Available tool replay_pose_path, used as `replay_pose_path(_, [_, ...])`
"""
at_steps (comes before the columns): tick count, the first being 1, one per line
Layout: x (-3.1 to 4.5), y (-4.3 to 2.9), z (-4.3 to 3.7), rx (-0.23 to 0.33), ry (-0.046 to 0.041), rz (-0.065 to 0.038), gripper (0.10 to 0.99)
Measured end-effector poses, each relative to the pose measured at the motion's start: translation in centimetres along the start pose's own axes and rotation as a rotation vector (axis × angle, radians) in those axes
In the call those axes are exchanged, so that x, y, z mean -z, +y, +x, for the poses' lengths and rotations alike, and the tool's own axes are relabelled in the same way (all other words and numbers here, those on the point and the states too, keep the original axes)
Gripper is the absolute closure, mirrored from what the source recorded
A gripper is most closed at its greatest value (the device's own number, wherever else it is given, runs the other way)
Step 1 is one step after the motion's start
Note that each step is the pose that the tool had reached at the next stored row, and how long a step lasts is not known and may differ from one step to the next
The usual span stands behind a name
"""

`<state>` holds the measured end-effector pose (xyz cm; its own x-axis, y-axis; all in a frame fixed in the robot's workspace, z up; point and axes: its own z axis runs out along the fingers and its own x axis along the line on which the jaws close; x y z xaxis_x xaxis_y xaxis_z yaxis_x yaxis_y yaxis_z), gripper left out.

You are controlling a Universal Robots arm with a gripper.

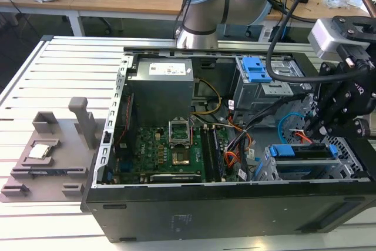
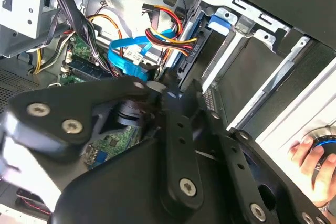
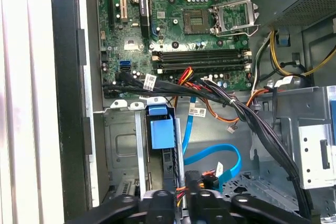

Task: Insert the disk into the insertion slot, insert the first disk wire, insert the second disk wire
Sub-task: 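Insert the second disk wire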

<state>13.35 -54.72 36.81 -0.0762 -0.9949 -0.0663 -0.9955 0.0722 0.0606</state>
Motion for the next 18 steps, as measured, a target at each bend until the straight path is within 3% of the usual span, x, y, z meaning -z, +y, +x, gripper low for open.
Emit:
replay_pose_path(1, [0.00,0.00,0.00,0.000,0.0000,0.000,0.729])
replay_pose_path(2, [0.00,0.01,0.00,0.000,-0.0001,0.000,0.729])
replay_pose_path(3, [0.00,0.01,0.00,0.000,0.0000,0.000,0.667])
replay_pose_path(6, [0.04,0.03,-0.07,0.002,0.0005,0.000,0.667])
replay_pose_path(9, [0.19,0.04,-0.20,0.041,0.0028,-0.003,0.667])
replay_pose_path(13, [1.66,0.14,-0.39,0.069,0.0045,-0.005,0.667])
replay_pose_path(15, [1.68,0.15,-0.51,0.076,0.0047,-0.005,0.667])
replay_pose_path(18, [1.61,0.22,-1.34,0.080,0.0049,-0.005,0.667])
